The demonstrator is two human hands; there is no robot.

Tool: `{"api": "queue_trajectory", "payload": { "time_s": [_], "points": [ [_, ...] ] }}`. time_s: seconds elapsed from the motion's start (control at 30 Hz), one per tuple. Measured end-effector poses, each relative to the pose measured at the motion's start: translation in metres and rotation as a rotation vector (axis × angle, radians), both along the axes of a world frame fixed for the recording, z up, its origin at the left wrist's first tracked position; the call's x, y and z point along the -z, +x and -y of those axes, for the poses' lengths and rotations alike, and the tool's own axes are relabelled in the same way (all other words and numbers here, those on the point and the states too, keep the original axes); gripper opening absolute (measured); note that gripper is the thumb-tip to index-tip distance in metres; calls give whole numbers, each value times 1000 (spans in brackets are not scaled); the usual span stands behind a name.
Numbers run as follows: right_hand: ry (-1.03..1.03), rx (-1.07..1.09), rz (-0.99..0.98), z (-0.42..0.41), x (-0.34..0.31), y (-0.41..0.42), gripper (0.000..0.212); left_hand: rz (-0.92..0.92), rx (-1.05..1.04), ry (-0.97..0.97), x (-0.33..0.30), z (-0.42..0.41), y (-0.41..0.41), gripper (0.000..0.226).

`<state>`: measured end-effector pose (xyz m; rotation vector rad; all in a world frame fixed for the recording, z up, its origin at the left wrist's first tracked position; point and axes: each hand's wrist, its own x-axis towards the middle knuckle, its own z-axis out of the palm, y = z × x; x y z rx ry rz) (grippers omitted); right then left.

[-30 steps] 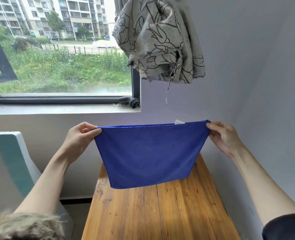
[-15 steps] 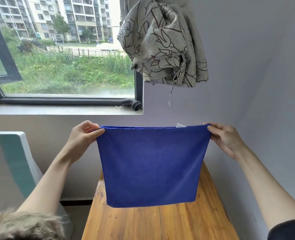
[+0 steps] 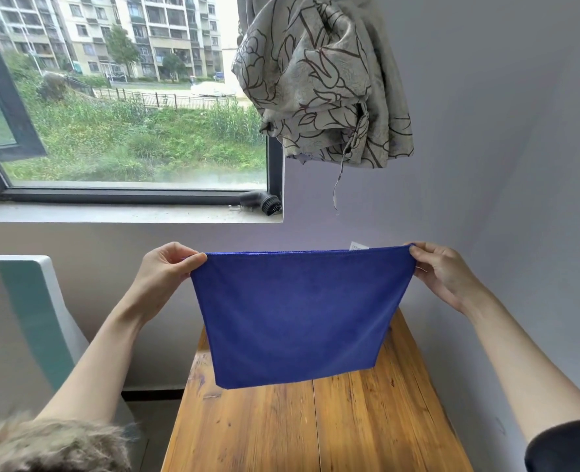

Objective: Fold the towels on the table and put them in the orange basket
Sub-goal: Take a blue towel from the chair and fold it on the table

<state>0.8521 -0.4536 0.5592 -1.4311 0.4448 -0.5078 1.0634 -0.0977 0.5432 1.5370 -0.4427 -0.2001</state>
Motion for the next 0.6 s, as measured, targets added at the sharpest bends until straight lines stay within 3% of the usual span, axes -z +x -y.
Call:
{"api": "queue_trajectory", "payload": {
  "time_s": [0.1,0.23,0.43,0.6],
  "points": [
    [-22,8,-29,2,2,2,23,58,49,95,2,-1,6,8],
    [-139,78,-107,4,16,9,24,185,64,357,13,2,11,11],
    [-264,134,-377,14,56,21,17,125,71,571,49,29,20,12],
    [-207,248,-398,25,69,38,22,67,-28,451,62,58,33,6]
  ]
}}
